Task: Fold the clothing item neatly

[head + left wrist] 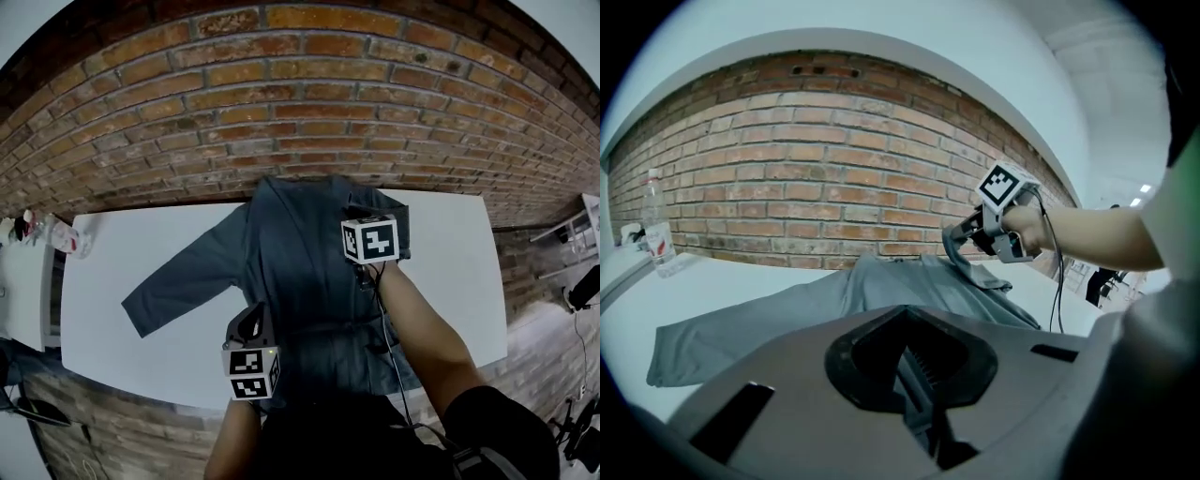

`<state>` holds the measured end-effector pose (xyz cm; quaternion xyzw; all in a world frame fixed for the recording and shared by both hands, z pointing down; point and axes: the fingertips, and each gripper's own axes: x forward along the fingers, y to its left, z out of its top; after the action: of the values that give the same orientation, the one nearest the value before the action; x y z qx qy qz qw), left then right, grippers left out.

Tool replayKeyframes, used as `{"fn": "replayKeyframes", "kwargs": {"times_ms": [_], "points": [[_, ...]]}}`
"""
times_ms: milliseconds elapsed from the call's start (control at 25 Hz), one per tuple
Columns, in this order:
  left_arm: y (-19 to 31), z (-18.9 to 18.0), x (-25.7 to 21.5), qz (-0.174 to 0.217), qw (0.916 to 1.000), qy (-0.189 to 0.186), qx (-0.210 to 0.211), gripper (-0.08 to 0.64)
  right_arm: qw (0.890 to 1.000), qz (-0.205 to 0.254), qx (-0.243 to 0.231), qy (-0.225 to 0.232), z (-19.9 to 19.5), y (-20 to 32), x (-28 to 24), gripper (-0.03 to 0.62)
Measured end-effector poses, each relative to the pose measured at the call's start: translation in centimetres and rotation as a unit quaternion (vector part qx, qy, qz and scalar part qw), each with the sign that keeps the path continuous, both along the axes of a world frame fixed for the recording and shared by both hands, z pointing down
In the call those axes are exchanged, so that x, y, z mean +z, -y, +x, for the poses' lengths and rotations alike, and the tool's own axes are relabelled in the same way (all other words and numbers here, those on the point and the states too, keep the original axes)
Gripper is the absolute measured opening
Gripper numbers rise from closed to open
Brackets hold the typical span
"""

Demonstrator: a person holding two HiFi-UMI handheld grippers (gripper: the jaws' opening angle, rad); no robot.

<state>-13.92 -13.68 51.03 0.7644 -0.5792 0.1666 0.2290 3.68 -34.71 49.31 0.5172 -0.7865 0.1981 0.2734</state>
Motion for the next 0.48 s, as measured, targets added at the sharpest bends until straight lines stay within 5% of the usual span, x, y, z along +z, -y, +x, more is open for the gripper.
{"fn": "replayKeyframes", "kwargs": {"times_ms": [160, 480], "points": [[-0.4, -3.2, 0.4, -0.007, 0.9999, 0.008, -0.004, -0.002, 0.999, 0.003, -0.033, -0.039, -4.9, 0.5, 4.6, 0.037], [-0.5, -6.4, 0.8, -0.008, 0.9999, 0.012, 0.005, -0.002, 0.992, -0.071, -0.093, 0.045, -11.0, -2.3, 9.6, 0.143]]}}
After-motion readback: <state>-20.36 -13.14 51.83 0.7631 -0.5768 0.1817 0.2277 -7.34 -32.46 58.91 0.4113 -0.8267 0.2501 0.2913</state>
